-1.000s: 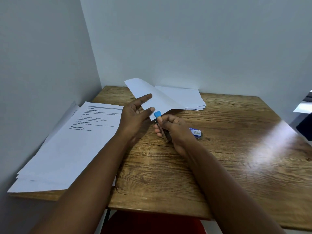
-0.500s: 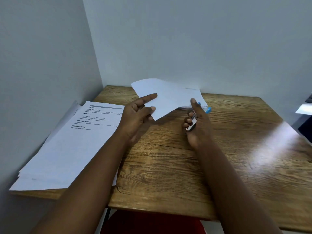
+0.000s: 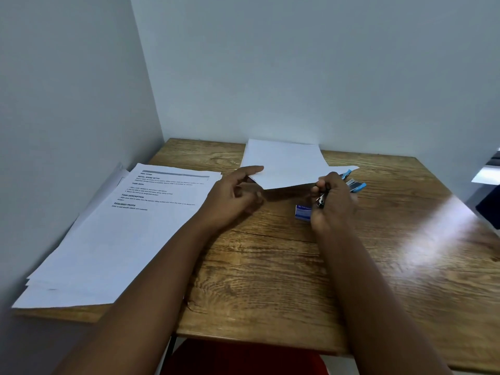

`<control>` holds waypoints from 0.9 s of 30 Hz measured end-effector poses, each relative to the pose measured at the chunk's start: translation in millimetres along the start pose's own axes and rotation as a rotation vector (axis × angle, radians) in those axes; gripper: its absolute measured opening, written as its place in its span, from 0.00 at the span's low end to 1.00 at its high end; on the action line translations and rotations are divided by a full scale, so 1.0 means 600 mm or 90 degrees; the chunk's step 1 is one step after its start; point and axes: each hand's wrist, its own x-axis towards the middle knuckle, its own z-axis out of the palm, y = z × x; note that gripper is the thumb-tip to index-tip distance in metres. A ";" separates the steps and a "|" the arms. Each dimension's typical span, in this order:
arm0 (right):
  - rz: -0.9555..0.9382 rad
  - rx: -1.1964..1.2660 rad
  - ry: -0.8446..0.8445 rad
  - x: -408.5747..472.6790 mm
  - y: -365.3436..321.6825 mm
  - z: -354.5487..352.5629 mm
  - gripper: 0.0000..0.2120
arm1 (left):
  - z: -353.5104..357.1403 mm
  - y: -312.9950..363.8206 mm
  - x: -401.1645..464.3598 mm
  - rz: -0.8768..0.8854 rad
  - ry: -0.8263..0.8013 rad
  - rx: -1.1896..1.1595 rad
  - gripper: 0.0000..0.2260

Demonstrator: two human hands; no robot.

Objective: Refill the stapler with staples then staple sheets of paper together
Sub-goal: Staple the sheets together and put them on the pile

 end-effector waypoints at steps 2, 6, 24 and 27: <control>0.003 0.002 -0.006 -0.001 0.000 0.002 0.15 | 0.001 -0.007 0.005 0.013 0.041 0.046 0.12; 0.003 -0.002 -0.028 0.001 0.004 0.005 0.15 | -0.002 -0.010 0.015 -0.009 0.096 0.034 0.09; -0.001 -0.064 -0.138 -0.002 0.007 0.000 0.19 | 0.002 0.022 0.010 -0.041 0.175 -0.151 0.19; 0.001 -0.100 -0.157 -0.004 0.011 0.000 0.18 | -0.001 0.018 0.008 -0.011 0.156 -0.099 0.06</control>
